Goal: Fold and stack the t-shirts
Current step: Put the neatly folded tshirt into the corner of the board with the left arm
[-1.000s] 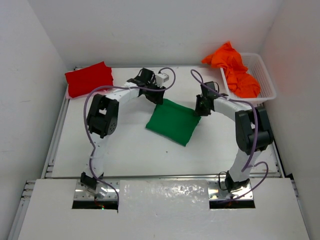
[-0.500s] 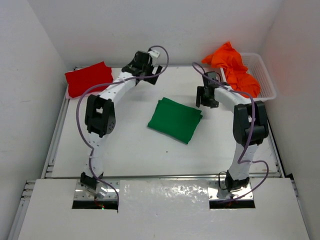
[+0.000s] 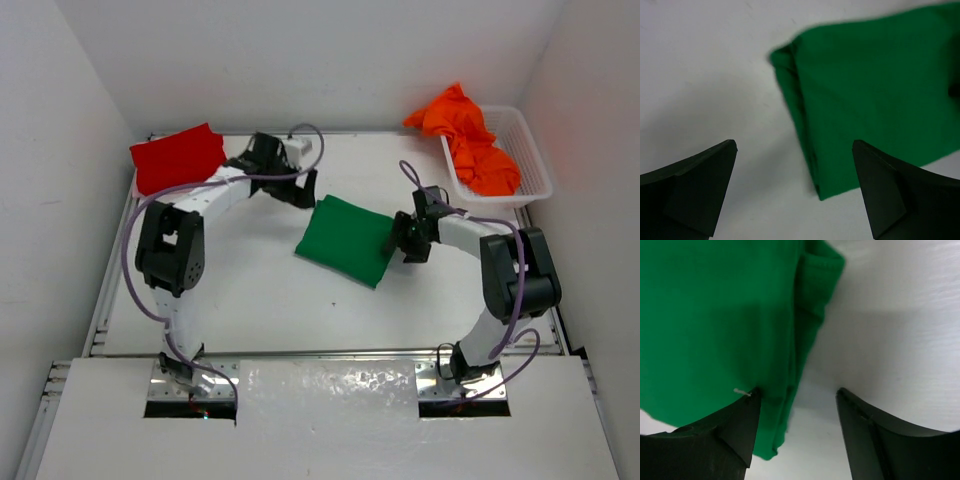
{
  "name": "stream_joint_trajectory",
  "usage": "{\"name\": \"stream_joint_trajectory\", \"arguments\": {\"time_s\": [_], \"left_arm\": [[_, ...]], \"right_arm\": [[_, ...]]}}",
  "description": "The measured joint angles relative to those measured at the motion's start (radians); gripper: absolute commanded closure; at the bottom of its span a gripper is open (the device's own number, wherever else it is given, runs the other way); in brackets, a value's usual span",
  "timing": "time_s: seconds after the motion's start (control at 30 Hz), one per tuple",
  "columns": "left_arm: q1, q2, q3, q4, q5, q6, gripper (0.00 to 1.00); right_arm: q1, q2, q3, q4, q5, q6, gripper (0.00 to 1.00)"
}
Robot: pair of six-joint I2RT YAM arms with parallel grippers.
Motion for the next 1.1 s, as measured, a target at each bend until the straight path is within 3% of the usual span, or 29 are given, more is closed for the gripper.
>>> {"name": "stream_joint_trajectory", "arguments": {"time_s": [0.27,0.5,0.53,0.67,0.7,0.73,0.8,1.1], "left_arm": [[-0.051,0.137,-0.095,-0.006,0.078,-0.107,0.01],[-0.055,0.166,-0.095,0.073,0.097,-0.178,0.16],[-0.060,0.172,-0.089,0.082,0.101,-0.183,0.24],[-0.082,0.225,-0.042,0.108,0.135,-0.212,0.42],[-0.085,0.240,-0.030,0.109,0.142,-0.216,0.56],[-0.086,0.253,-0.020,0.117,0.154,-0.226,0.76],[-0.085,0.274,-0.016,0.128,0.178,-0.238,0.99],[-0.042,0.243,-0.089,0.143,0.227,-0.308,1.00]], "right_arm": [[0.000,0.074,0.034,0.078,-0.074,0.014,0.38],[0.000,0.090,0.035,0.132,-0.098,0.014,0.39],[0.000,0.091,0.034,0.138,-0.100,0.014,0.39],[0.000,0.092,0.030,0.153,-0.106,0.014,0.39],[0.000,0.092,0.029,0.154,-0.107,0.014,0.39],[0.000,0.092,0.029,0.155,-0.108,0.013,0.39],[0.000,0.092,0.026,0.163,-0.111,0.012,0.39],[0.000,0.061,0.019,0.127,-0.093,-0.024,0.37]]}}
